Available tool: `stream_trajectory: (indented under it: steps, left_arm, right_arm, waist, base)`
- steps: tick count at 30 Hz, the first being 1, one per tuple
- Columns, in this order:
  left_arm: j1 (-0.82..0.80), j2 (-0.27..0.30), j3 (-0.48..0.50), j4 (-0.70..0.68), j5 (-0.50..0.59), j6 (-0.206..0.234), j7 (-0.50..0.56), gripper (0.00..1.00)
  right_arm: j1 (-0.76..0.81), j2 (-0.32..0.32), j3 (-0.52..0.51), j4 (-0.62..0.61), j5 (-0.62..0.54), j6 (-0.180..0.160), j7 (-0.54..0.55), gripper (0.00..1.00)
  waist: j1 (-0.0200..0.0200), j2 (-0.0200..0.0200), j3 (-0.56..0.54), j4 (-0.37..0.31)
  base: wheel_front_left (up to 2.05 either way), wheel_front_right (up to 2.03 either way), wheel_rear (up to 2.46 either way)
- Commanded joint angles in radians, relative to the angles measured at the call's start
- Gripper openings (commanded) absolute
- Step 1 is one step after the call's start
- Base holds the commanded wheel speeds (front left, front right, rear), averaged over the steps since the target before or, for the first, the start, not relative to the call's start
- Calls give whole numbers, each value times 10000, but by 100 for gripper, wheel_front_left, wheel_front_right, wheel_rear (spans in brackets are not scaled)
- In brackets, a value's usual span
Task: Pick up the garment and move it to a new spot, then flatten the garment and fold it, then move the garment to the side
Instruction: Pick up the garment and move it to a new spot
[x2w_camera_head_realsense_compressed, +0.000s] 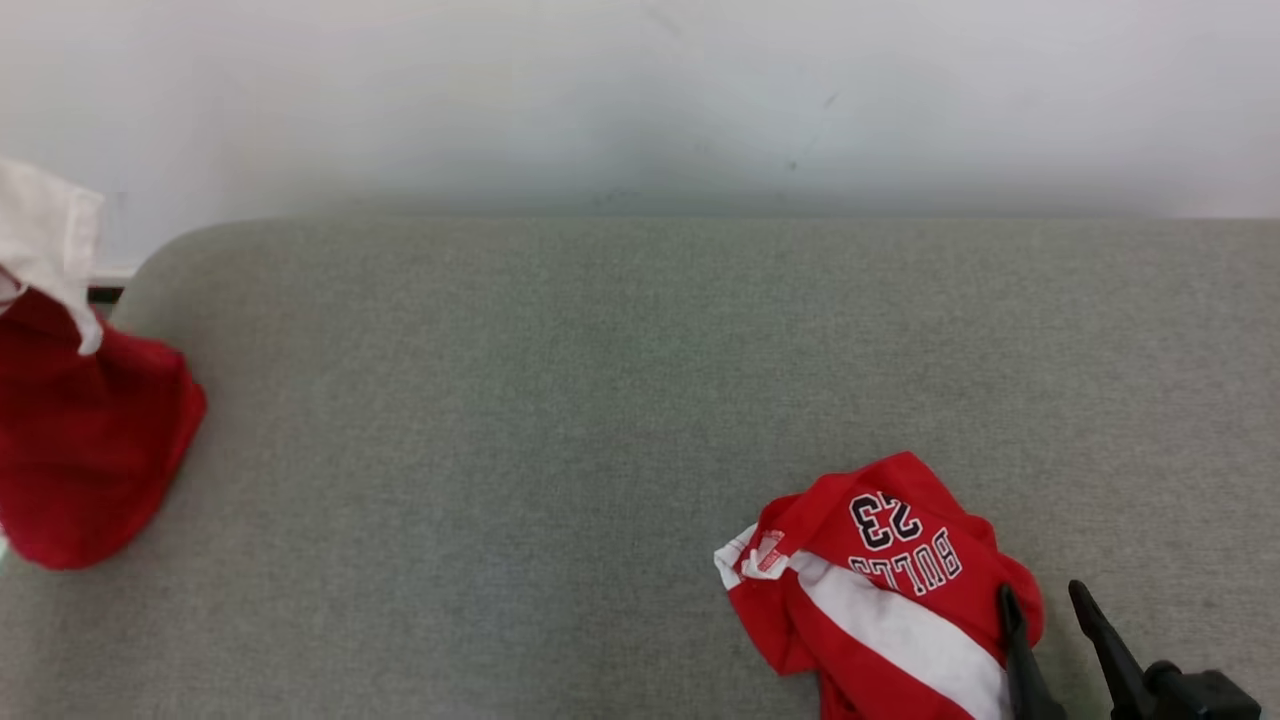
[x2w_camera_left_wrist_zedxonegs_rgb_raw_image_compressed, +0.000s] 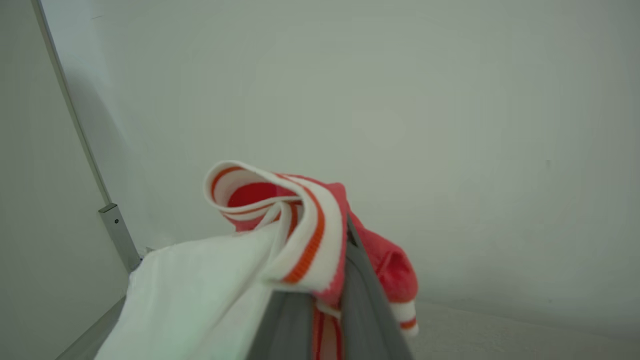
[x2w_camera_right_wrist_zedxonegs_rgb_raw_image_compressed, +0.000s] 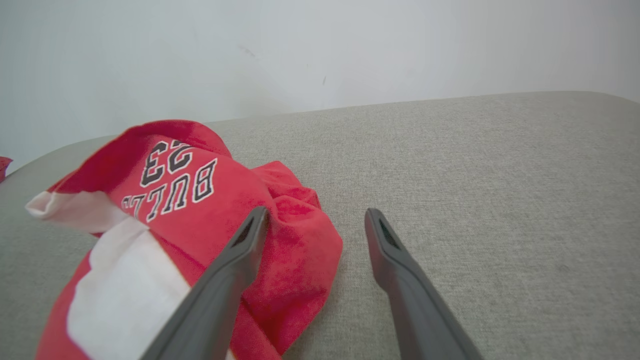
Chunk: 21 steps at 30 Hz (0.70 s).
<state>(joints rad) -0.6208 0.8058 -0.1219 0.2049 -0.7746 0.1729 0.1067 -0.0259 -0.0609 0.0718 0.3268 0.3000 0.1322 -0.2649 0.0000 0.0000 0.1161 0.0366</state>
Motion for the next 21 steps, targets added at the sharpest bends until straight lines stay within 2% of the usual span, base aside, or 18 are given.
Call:
stream_trajectory:
  steps: [1,10,13,14,21]
  left_arm:
    - [141,-48,-30,331,53,10,-138,0]
    - [196,-1201,-656,3500,-156,-608,-673,2]
    - [155,-1499,-808,4543,-61,-732,-997,60]
    - [128,-1627,-837,4906,-91,-739,-1078,100]
    - [-234,-1804,-885,6418,54,-1023,-2024,100]
  right_arm:
    - [-185,-68,21,-24,-58,-29,9,100]
    - [-518,-209,167,-58,-92,-29,9,100]
    - [-562,-247,204,-35,-84,-29,9,100]
    - [-578,-259,213,-25,-76,-29,9,100]
    - [-580,-206,145,44,-36,-29,9,100]
  waist:
    - [0,0,230,137]
    - [0,0,948,20]
    - [0,0,1076,-93]
    - [0,0,1109,-132]
    - [0,0,1003,-349]
  base:
    - [0,0,0]
    - [0,0,0]
    - [0,0,0]
    - [0,0,0]
    - [0,0,0]
